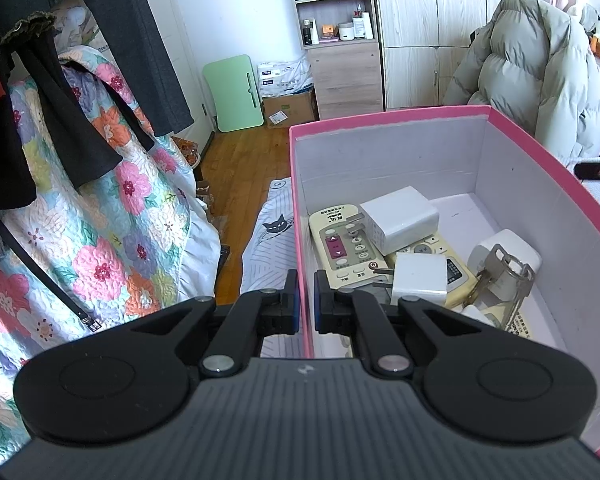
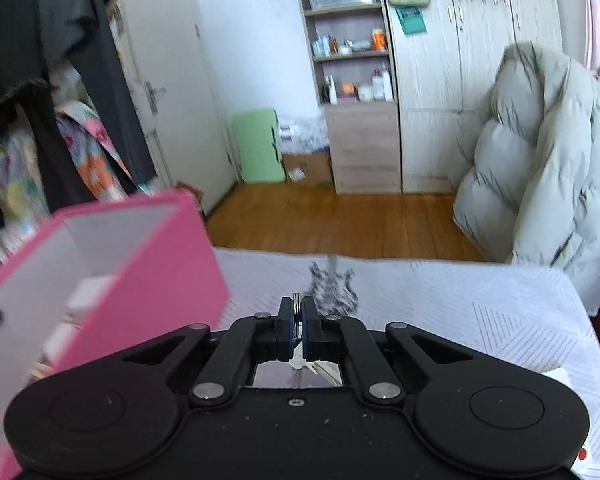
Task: Organize rigid objects
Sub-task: 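Grasp the remaining silver keys with the right tool, then carry the keys into the pink box and release them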
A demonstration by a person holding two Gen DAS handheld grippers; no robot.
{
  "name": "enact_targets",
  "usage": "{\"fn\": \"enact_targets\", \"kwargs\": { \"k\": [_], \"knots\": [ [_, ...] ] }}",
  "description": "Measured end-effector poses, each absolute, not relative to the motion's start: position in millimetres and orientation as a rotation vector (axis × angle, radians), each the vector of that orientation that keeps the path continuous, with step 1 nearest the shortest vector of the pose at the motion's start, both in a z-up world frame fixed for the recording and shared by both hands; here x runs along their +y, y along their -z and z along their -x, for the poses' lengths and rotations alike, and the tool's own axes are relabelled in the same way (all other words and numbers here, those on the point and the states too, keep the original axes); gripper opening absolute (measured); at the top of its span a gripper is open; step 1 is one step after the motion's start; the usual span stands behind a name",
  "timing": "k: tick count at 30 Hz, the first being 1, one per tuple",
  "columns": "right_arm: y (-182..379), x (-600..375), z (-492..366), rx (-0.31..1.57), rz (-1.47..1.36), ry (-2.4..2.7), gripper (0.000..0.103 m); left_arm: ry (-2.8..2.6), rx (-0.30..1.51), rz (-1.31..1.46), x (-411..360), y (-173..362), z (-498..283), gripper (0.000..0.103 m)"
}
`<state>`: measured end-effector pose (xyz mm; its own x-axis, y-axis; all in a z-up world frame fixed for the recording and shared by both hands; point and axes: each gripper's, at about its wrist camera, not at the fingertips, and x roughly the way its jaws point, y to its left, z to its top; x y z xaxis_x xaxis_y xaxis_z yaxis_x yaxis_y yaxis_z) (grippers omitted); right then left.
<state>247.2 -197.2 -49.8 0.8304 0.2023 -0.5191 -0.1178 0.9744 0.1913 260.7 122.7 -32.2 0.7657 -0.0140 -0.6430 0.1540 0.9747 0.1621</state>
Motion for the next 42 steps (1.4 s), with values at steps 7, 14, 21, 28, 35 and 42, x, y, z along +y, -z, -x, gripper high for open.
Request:
{"fn": "enact_targets", "kwargs": {
  "k": [7,14,21,28,35,42],
  "knots": [
    [-16,-167,-224,0.449,-0.129,-0.296,0.005,0.087,0.691,-0.207,126,31,-260,0.006],
    [-56,-121,-222,0.470,-0.123,-0.491,0.005,0.093,0.689,-0.199,129,31,-260,0.006],
    [-43,-67,-247,0.585,-0.169,-0.619,0.005,0.096,0.686,-0.205,128,30,-261,0.006],
    [-17,-30,-290,0.734,-0.208,-0.626,0.006,0.094,0.678,-0.219,125,32,-261,0.006],
    [-21,-39,-288,0.685,-0.178,-0.572,0.011,0.097,0.678,-0.227,123,31,-260,0.006],
    [-37,-101,-248,0.647,-0.207,-0.482,0.012,0.094,0.679,-0.226,124,31,-261,0.006]
  ]
}}
